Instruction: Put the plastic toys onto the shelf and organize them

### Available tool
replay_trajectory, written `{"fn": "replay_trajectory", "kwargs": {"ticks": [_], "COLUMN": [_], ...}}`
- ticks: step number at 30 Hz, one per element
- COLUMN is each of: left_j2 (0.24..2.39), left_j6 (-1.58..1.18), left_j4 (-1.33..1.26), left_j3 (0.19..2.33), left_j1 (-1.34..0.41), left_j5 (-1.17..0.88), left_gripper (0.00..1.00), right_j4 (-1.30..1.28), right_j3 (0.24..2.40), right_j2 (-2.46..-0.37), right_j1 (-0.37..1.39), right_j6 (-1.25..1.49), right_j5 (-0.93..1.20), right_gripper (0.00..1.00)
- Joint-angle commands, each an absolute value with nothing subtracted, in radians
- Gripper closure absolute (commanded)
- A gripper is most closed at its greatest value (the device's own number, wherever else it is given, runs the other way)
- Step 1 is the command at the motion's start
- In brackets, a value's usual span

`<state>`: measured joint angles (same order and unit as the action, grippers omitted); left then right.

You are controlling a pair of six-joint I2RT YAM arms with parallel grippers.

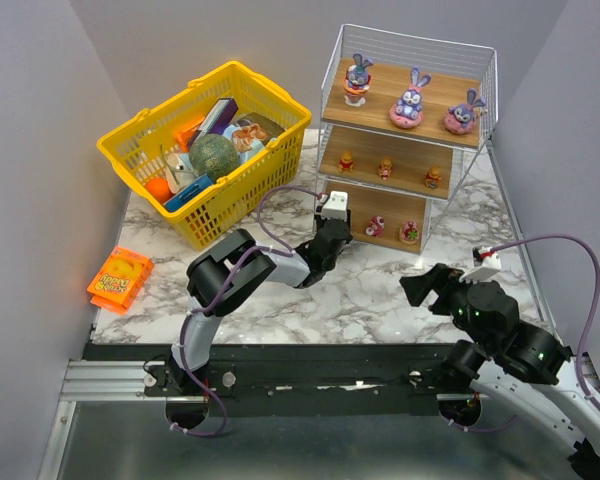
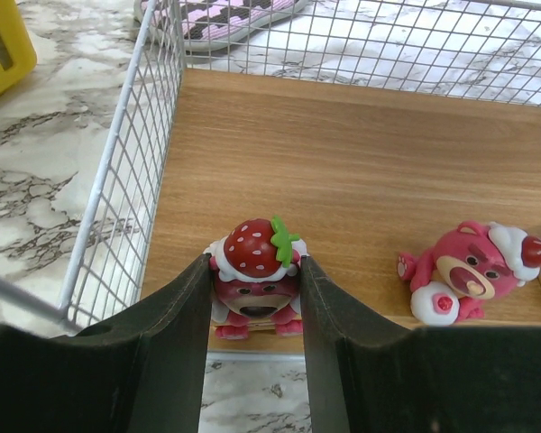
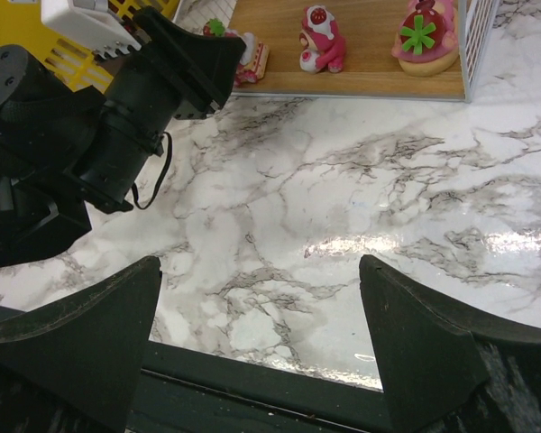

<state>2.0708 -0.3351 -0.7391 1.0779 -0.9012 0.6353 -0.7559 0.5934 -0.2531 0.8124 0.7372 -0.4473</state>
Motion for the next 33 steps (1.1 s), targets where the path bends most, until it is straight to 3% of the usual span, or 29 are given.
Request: {"fn": "replay_trajectory", "kwargs": {"ticks": [1,3,7,13,24,27,33], "left_j2": [2.098,2.097,2.094,2.088,2.069,2.016,1.858], "left_j6": [-0.310,-0.313,-0.321,-0.307,-0.288,-0.267,-0.256], "left_j4": [-0.703,-0.709,-0.733,-0.773,-0.843,-0.915,-0.963], "left_j3": [1.124,1.117,1.098,1.082,1.042,0.979,0.839], "left_j1": [-0.897,-0.899,-0.899,-0.897,-0.900,-0.914,-0.986], "left_j5": [0.640,0.640,0.638,0.632,0.615,0.611,0.652], "left_gripper": [0.85,0.81,0.63,0.42,0.18,0.01,0.01], "right_j4": [-0.758,-0.758,-0.758,-0.758,-0.769,-0.772,-0.779], "right_j3": [0.584,0.583,0.578,0.575,0.575,0.577,0.583], "right_j2": [-0.232,-0.227,-0.210,-0.206,-0.206,-0.207,-0.239], "right_j1": [0.816,0.816,0.816,0.815,0.818,0.816,0.816], "right_j6": [0.750,0.753,0.755,0.759,0.770,0.772,0.781], "right_j5": [-0.454,-0.460,-0.465,-0.468,-0.480,-0.485,-0.500], "right_gripper": [0.04,0.04,0.04,0.04,0.04,0.04,0.02]}}
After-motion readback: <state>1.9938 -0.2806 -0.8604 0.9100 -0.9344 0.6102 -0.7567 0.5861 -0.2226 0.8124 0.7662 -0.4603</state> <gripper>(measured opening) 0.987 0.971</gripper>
